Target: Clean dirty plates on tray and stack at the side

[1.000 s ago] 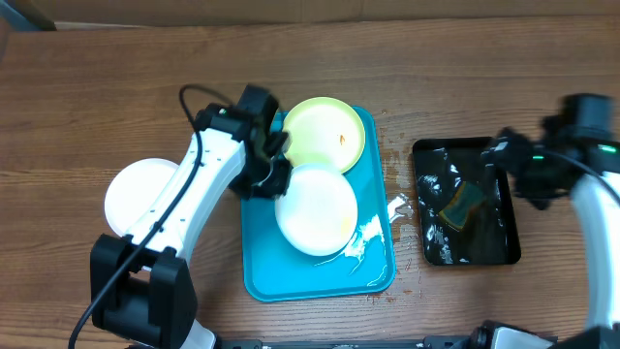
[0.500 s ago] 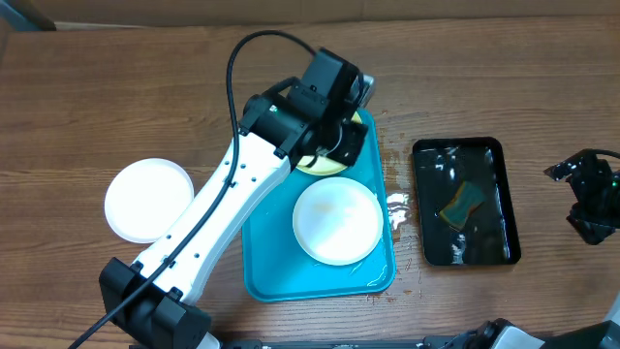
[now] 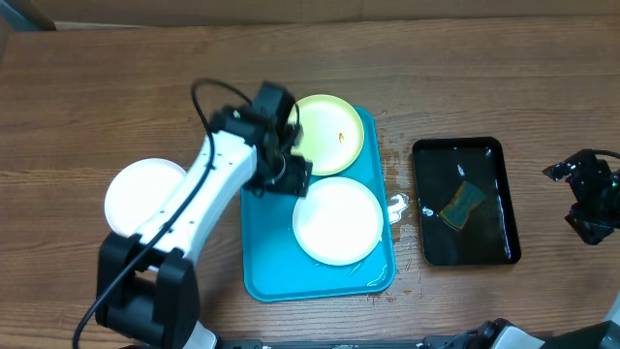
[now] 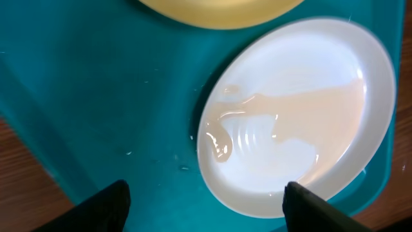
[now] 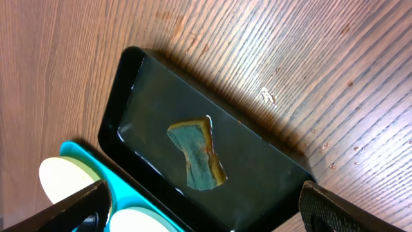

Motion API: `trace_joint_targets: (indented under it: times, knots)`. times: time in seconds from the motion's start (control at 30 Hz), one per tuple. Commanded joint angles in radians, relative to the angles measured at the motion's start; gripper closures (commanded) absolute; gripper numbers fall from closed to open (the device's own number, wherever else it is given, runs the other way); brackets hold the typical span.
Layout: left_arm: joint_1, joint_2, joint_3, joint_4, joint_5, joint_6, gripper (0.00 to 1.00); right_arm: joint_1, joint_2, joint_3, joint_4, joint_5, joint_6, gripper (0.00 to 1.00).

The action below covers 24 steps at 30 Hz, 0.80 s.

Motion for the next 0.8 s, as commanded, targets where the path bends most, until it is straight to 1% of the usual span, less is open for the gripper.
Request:
trace_joint_targets:
  times: [0.0,0.07,0.1,0.17,0.23,0.3,0.33,0.37,0.4,0.5,0.6,0.63,0.77]
  knots:
    - [-0.006,0.011,-0.153,0.124,0.122,0.092,0.34,0.003,-0.004,0.005,0.008,-0.010,-0.011,0.05]
    - [-0.006,0.016,-0.214,0.198,0.129,0.092,0.44,0.007,-0.004,0.005,0.010,-0.010,-0.011,0.05]
    - [-0.006,0.019,-0.236,0.226,0.127,0.092,0.46,0.006,-0.004,0.005,0.010,-0.010,-0.011,0.05]
    - [-0.006,0.027,-0.279,0.285,0.109,0.084,0.46,0.006,-0.004,0.005,0.011,-0.010,-0.011,0.05]
    - [-0.006,0.041,-0.310,0.339,0.111,0.080,0.50,0.006,-0.004,0.005,0.012,-0.011,-0.011,0.05]
    - [-0.006,0.062,-0.323,0.374,0.113,0.064,0.60,0.006,-0.004,0.005,0.013,-0.025,-0.011,0.05]
    - [-0.006,0.075,-0.323,0.382,0.119,0.062,0.69,0.006,-0.004,0.005,0.013,-0.030,-0.011,0.05]
    - [-0.006,0.091,-0.322,0.389,0.139,0.062,0.86,0.006,-0.004,0.005,0.013,-0.032,-0.011,0.05]
    - [-0.006,0.093,-0.322,0.388,0.140,0.062,0.96,0.006,-0.004,0.005,0.013,-0.032,-0.011,0.05]
    - [-0.006,0.093,-0.311,0.370,0.151,0.062,0.96,0.006,-0.004,0.005,0.013,-0.032,-0.011,0.05]
    - [-0.006,0.092,-0.241,0.277,0.146,0.062,0.96,0.006,-0.004,0.005,0.016,-0.032,-0.011,0.05]
    - [-0.007,0.087,-0.153,0.181,0.126,0.062,0.96,0.006,-0.004,0.005,0.016,-0.032,-0.011,0.05]
    - [-0.033,0.084,0.083,-0.010,0.057,0.062,0.96,0.006,-0.004,0.005,0.017,-0.032,-0.011,0.05]
